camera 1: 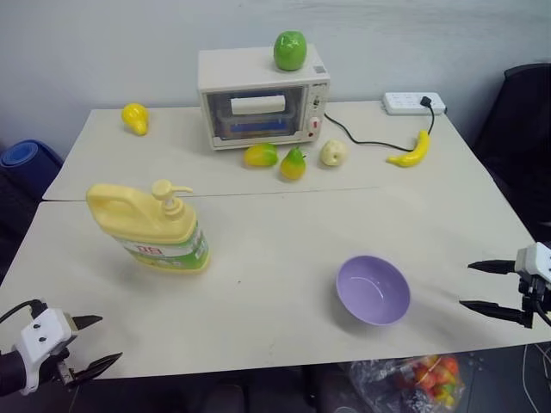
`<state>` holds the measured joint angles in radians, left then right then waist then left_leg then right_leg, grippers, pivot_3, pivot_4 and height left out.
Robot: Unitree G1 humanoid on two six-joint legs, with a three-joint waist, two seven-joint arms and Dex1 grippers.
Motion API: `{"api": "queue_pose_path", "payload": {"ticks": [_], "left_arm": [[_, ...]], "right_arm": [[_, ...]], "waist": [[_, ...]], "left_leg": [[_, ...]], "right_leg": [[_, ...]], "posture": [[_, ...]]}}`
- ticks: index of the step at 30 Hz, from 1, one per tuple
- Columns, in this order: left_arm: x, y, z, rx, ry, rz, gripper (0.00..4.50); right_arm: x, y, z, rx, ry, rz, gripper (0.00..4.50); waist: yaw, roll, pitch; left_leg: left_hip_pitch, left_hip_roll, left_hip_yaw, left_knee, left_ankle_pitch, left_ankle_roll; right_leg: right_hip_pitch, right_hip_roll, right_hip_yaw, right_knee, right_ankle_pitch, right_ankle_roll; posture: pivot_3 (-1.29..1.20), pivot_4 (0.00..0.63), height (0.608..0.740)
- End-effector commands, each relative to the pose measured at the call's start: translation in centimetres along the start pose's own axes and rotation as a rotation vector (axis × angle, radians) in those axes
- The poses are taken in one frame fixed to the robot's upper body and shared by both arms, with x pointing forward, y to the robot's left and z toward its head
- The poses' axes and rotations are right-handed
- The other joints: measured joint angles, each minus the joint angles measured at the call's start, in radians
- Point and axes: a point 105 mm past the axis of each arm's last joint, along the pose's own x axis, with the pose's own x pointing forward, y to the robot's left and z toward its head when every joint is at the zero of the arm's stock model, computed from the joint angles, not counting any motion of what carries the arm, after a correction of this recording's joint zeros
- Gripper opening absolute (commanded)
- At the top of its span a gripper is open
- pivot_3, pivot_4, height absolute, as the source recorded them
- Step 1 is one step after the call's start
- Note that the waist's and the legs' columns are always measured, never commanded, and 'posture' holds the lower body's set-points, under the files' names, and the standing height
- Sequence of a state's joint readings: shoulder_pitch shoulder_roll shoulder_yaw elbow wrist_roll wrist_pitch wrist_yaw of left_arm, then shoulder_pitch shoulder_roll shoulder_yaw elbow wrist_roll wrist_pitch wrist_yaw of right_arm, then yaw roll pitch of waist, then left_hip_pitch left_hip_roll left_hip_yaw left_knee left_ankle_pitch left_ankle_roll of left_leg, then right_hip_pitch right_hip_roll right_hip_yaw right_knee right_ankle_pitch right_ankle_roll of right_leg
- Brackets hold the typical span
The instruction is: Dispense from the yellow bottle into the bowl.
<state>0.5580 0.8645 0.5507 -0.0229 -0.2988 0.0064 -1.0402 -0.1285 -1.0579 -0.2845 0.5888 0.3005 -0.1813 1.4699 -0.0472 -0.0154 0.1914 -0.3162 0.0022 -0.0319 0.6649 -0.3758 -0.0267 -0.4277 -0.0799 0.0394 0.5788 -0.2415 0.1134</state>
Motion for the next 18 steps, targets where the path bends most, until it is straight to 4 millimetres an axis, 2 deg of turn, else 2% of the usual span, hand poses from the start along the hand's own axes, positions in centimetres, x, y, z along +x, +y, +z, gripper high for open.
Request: {"api": "queue_pose_path", "payload": {"ticks": [1, 11, 15, 18], "left_arm": [[-0.3, 0.2, 0.5, -0.01, -0.024, 0.013, 4.5], [0.2, 0.5, 1.2, -0.068, -0.066, 0.024, 4.5], [0.5, 0.8, 1.7, -0.036, -0.063, 0.017, 4.5], [0.5, 0.7, 3.1, -0.028, -0.088, -0.027, 4.5]], "right_arm": [[-0.4, -0.2, 0.8, -0.022, -0.019, -0.012, 4.47], [-0.2, 0.1, 1.4, -0.008, -0.031, -0.004, 4.47], [-0.3, -0.3, 2.3, -0.031, -0.038, -0.017, 4.47], [-0.7, -0.7, 3.6, -0.109, -0.033, -0.018, 4.47]], "waist": [[0.0, 0.0, 0.0], [-0.001, 0.0, 0.0], [-0.001, 0.0, 0.0], [-0.001, 0.0, 0.0]], "left_leg": [[0.0, 0.0, 0.0, 0.0, 0.0, 0.0], [0.001, 0.0, 0.0, 0.001, 0.0, 0.0], [0.001, 0.0, 0.0, 0.001, 0.0, 0.0], [0.001, 0.0, 0.0, 0.001, 0.0, 0.0]], "right_leg": [[0.0, 0.0, 0.0, 0.0, 0.0, 0.0], [0.0, 0.0, 0.0, 0.004, 0.0, 0.0], [0.0, 0.0, 0.0, 0.004, 0.0, 0.0], [0.0, 0.0, 0.0, 0.005, 0.0, 0.0]], "posture": [[0.0, 0.15, 0.74], [0.0, 0.15, 0.74], [0.0, 0.15, 0.74], [0.0, 0.15, 0.74]]}}
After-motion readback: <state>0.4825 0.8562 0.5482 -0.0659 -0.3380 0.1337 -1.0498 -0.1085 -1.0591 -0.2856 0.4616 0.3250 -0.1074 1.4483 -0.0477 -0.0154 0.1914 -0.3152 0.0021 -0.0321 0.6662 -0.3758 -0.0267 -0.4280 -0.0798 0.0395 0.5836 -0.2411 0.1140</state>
